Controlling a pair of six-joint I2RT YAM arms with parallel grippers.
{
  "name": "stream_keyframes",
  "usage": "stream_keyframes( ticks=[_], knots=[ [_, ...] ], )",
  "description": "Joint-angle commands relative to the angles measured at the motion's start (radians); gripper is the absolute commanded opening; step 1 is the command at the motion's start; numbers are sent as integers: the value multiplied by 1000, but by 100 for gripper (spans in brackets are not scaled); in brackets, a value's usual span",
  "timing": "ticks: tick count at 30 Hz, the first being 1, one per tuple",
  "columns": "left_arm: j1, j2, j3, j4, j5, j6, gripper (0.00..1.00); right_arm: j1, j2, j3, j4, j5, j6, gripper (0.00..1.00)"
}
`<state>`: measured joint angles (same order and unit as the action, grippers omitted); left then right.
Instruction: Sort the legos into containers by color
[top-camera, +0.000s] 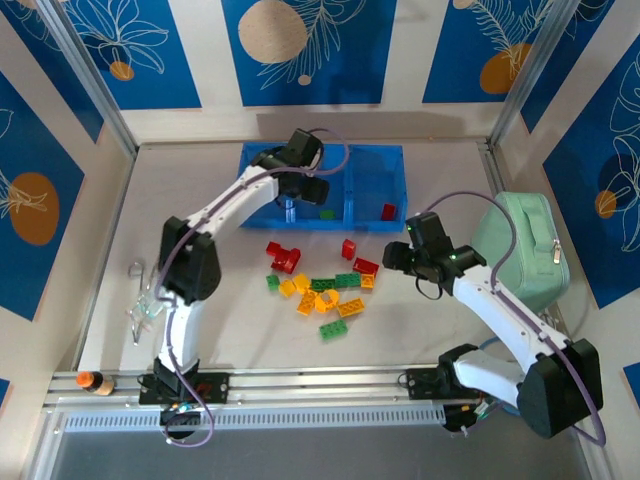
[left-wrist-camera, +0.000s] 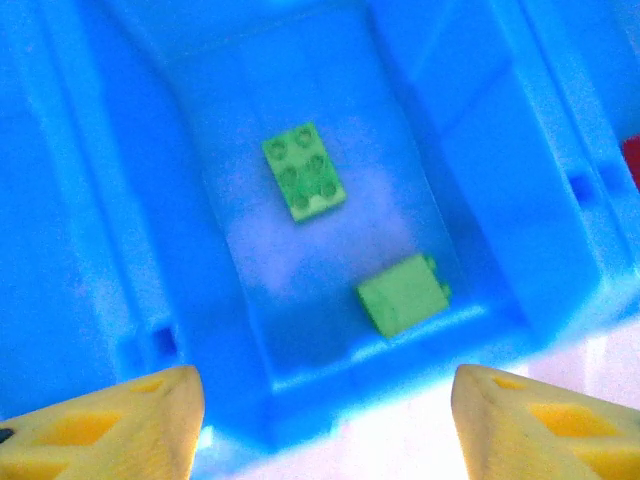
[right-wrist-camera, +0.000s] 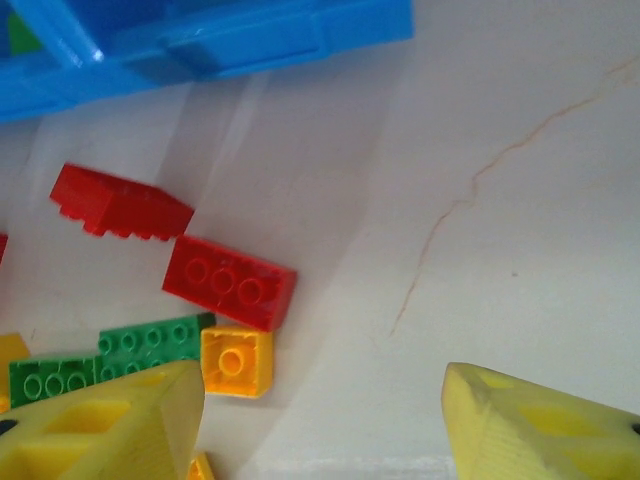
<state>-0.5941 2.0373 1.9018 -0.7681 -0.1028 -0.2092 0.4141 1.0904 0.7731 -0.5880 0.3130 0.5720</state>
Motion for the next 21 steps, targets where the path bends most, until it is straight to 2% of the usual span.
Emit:
stream_keyframes(
  ticks=[1,8,10,14,21],
  knots=[
    [-7,-174,-194,110,62,-28,66,53,35,55,4,-27,-55,65],
    [-62,-417,-628,200,135,-74,62,149,118,92,10,-3,-67,65],
    [-96,-438,-697,189,143,-92,59,173,134,98,14,8,-57,64],
    [-188,-470,-817,189,87,-138,57,205,156,102,20,22,-32,64],
    [-214,-527,-950,240,38,-204,57,224,163,100,16,40,-17,64]
  ],
)
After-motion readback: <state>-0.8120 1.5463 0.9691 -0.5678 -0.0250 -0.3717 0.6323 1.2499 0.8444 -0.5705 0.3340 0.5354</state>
